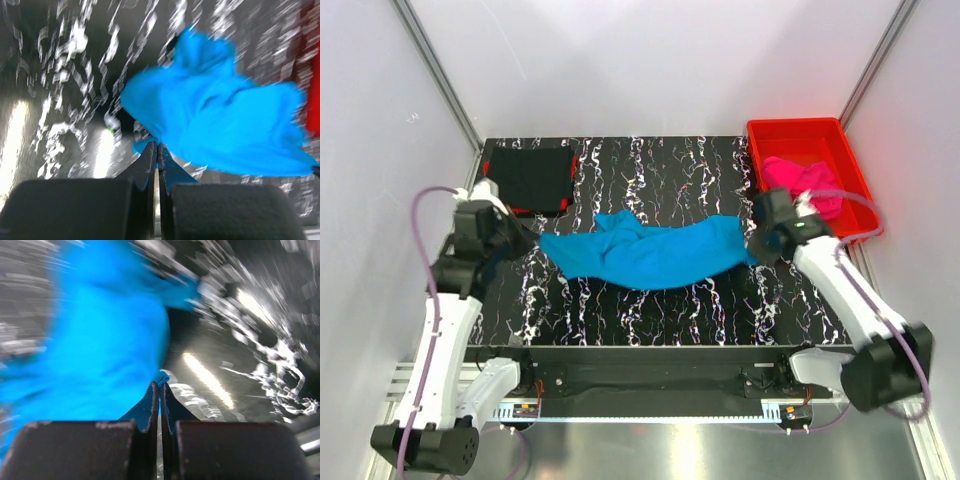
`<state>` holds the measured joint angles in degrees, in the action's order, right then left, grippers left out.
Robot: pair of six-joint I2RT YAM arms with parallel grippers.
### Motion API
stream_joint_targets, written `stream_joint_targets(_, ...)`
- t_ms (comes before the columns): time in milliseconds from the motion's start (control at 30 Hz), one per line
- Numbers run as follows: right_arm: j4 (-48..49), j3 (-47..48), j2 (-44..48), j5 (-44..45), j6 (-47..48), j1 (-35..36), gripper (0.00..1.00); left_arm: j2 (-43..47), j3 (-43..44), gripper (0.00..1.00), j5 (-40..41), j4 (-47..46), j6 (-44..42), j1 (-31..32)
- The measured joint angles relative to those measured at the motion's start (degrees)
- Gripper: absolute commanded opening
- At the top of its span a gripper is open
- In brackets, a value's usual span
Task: Fold and stack the t-shirts
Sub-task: Flatten the tshirt out
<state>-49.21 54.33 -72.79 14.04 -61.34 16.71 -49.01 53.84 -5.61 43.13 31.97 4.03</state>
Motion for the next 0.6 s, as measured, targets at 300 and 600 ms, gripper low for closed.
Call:
stream_joint_targets(300, -11.0, 40.2, 17.7, 7.0, 10.4, 0.0, 0.0, 2.5, 32.9, 0.0, 1.5, 9.0, 3.1, 0.0)
stream_joint_targets(600, -22.6, 50.1, 32.9, 5.9, 12.0, 0.0, 0.0, 7.8, 57.0, 0.0, 0.4, 23.5, 5.2, 0.0)
